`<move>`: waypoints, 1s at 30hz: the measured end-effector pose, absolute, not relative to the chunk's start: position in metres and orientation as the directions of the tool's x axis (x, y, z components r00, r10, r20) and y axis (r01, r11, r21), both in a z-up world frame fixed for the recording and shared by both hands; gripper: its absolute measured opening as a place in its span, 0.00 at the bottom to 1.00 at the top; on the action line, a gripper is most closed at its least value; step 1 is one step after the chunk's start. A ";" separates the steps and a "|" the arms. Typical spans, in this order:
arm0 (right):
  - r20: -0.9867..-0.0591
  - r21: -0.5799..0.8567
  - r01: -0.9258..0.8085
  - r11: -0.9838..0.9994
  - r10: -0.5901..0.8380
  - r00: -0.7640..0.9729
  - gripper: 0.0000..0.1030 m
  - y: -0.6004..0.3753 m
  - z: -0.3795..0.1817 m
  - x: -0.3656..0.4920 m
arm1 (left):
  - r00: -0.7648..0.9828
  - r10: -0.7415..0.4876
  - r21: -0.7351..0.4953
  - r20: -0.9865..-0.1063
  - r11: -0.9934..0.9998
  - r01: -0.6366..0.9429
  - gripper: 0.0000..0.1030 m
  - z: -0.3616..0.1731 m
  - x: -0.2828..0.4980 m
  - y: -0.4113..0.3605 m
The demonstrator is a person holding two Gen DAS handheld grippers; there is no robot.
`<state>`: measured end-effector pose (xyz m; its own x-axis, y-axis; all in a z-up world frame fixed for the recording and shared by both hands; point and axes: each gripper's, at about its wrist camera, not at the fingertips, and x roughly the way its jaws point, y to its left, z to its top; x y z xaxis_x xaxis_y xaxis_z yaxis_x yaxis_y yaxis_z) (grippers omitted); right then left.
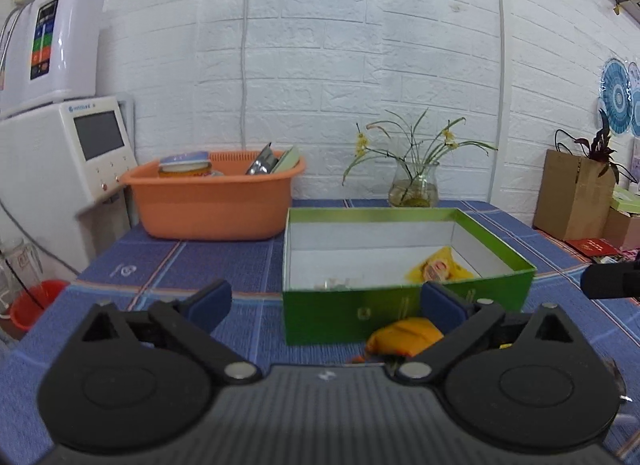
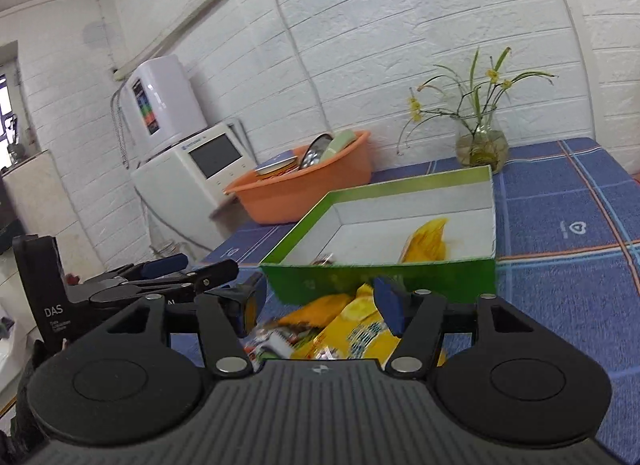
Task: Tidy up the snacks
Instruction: 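Grasp the yellow chip bag with left tool while right tool grasps orange-yellow packet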
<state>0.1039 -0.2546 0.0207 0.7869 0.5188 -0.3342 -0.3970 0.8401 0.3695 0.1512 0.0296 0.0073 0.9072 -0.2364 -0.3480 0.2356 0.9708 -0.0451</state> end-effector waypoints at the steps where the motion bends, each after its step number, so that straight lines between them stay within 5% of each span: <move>1: -0.339 0.370 -0.401 0.838 0.524 0.781 0.96 -0.253 0.018 0.100 | 0.899 -0.251 -0.064 -0.359 0.967 0.245 0.98 0.002 0.142 0.032; 8: -0.372 0.427 -0.280 0.860 0.450 0.812 0.98 -0.266 0.003 0.120 | 0.864 -0.362 -0.014 -0.351 0.924 0.381 0.98 -0.004 0.126 -0.002; 15: -0.446 0.729 -0.054 0.682 0.535 0.717 1.00 -0.307 -0.046 0.183 | 0.755 -0.473 0.020 -0.453 0.842 0.539 0.98 -0.020 0.168 -0.068; 17: -0.468 0.756 -0.019 0.654 0.561 0.683 1.00 -0.306 -0.058 0.199 | 0.710 -0.503 -0.041 -0.492 0.828 0.559 0.95 -0.029 0.180 -0.075; 19: -0.474 0.735 -0.029 0.677 0.545 0.692 1.00 -0.301 -0.061 0.205 | 0.672 -0.528 -0.093 -0.519 0.816 0.570 0.75 -0.037 0.185 -0.079; 20: -0.475 0.719 -0.057 0.693 0.550 0.687 0.98 -0.297 -0.060 0.208 | 0.642 -0.550 -0.127 -0.533 0.803 0.583 0.66 -0.041 0.188 -0.079; 21: -0.474 0.700 -0.085 0.709 0.549 0.688 0.84 -0.293 -0.057 0.207 | 0.622 -0.568 -0.161 -0.539 0.794 0.586 0.54 -0.044 0.189 -0.077; 24: -0.464 0.645 -0.146 0.750 0.537 0.705 0.51 -0.285 -0.042 0.196 | 0.607 -0.588 -0.217 -0.534 0.789 0.574 0.49 -0.044 0.190 -0.069; 30: -0.374 0.588 -0.260 0.766 0.542 0.753 0.42 -0.274 -0.009 0.158 | 0.656 -0.604 -0.191 -0.452 0.784 0.590 0.47 -0.020 0.152 -0.055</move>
